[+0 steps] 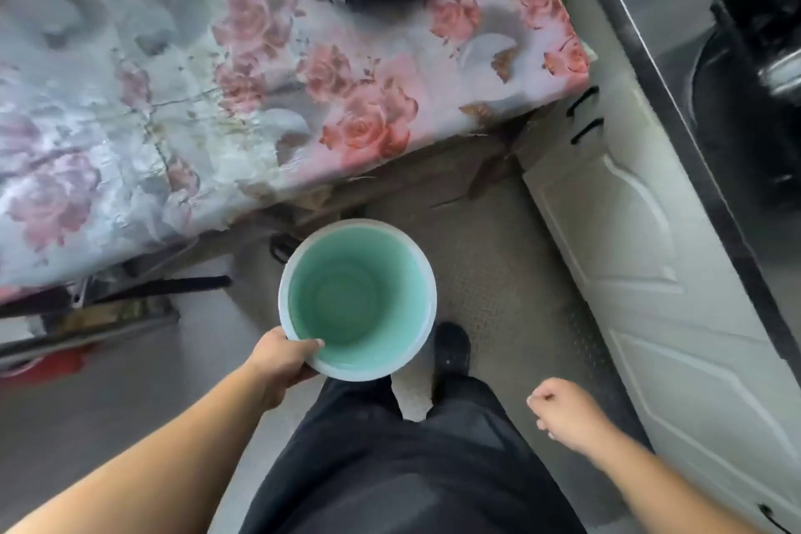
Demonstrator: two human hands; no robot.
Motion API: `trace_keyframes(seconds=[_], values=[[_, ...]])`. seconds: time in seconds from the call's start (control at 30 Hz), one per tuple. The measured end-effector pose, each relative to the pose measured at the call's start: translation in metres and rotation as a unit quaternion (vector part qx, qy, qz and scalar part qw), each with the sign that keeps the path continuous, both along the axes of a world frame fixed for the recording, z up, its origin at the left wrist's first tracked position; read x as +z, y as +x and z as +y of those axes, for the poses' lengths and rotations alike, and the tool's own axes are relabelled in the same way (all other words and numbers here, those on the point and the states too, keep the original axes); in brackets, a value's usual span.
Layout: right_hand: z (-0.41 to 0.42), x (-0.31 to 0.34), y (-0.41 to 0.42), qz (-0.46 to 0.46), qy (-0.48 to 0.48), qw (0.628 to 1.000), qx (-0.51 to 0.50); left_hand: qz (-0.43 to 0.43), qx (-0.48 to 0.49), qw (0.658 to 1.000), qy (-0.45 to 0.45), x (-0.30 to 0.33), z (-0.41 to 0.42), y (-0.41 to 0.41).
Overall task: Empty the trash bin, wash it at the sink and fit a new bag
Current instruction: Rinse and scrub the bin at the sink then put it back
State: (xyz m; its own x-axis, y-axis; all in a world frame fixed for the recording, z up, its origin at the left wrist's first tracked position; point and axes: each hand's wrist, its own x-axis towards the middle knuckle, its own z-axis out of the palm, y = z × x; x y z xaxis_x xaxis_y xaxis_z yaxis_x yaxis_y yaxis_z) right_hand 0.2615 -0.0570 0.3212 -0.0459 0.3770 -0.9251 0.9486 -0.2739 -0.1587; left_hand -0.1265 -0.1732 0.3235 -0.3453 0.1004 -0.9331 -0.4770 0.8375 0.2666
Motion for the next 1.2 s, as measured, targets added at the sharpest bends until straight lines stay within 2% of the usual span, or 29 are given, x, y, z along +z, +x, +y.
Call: trace_keyframes(seconds=[0.23,0.33,0.5,0.7,0.93,1.03,1.2], values=[[0.039,0.031,0.002,-0.013,0.036,0.985,0.167,0.071,0.153,0.986,0.009,0.049,-0.114,0.022],[0.054,0.047,-0.008,-0.024,0.060,0.976,0.208,0.101,0.223,0.969,0.012,0.060,-0.164,0.037],[0.050,0.077,-0.061,-0.034,0.090,0.944,0.317,0.093,0.357,0.929,0.033,0.068,-0.245,0.062],[-0.018,0.084,-0.177,0.018,0.092,0.900,0.425,0.089,0.458,0.884,0.030,0.066,-0.339,0.074],[-0.143,0.085,-0.330,0.079,0.085,0.860,0.497,0.069,0.515,0.854,0.004,0.056,-0.465,0.074],[-0.196,0.089,-0.382,0.111,0.076,0.828,0.545,0.066,0.550,0.833,0.001,0.057,-0.508,0.071],[-0.244,0.085,-0.426,0.081,0.064,0.780,0.617,0.082,0.616,0.783,-0.021,0.064,-0.555,0.059]])
